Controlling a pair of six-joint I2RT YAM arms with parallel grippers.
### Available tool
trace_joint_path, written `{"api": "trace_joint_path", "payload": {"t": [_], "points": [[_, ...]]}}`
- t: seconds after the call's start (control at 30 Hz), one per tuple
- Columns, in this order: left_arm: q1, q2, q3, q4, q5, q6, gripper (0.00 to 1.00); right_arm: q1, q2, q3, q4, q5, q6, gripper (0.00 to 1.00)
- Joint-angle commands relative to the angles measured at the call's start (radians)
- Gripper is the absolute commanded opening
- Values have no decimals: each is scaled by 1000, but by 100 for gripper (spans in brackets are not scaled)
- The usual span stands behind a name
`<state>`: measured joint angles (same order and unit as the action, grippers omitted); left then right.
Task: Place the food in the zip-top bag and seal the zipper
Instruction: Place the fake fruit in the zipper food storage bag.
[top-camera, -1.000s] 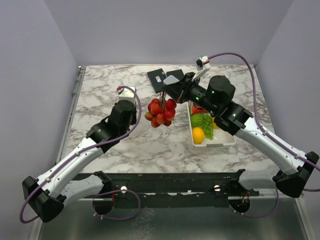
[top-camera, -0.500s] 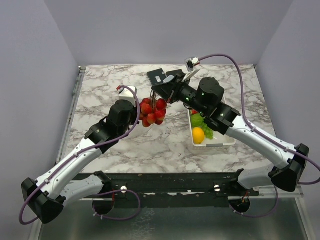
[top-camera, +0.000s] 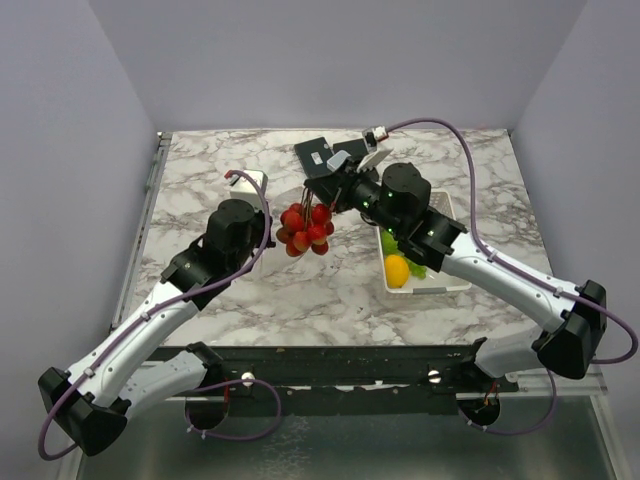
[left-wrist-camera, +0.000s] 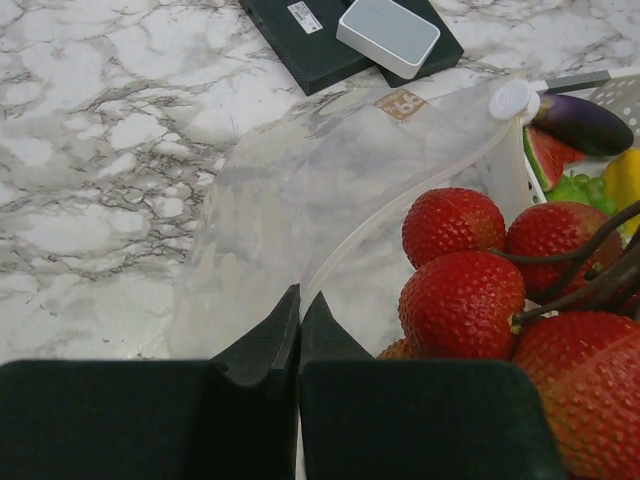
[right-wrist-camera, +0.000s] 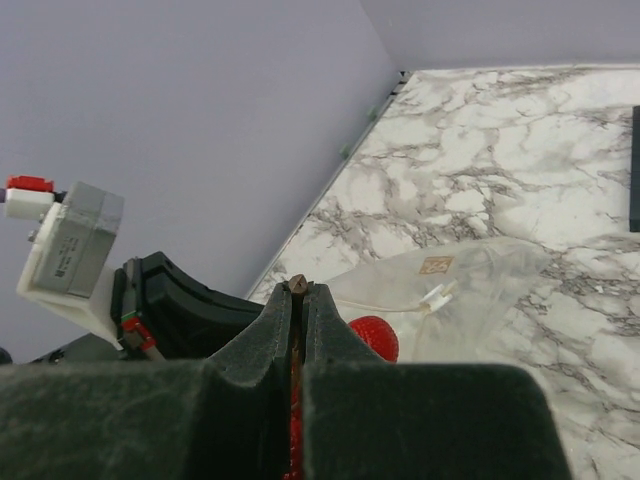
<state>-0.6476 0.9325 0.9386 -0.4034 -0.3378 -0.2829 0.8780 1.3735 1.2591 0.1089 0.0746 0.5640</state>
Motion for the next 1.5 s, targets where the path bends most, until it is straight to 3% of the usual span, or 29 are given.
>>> {"api": "trace_joint_path", "payload": {"t": [0.0, 0.23, 0.57, 1.03, 1.47], "points": [[14, -27, -16, 36, 58, -8, 0, 22, 23, 37, -74, 99, -26, 1], [21, -27, -20, 45, 75, -3, 0, 106, 110, 195, -299, 260, -79, 1], [22, -24, -21, 46, 64, -3, 0, 158, 236, 391, -516, 373, -63, 1], [22, -15, -23, 51, 94, -11, 0, 205, 259, 210, -339, 445, -4, 1], [22, 2, -23, 51, 92, -10, 0, 311, 243, 38, -55, 437, -83, 1]]}}
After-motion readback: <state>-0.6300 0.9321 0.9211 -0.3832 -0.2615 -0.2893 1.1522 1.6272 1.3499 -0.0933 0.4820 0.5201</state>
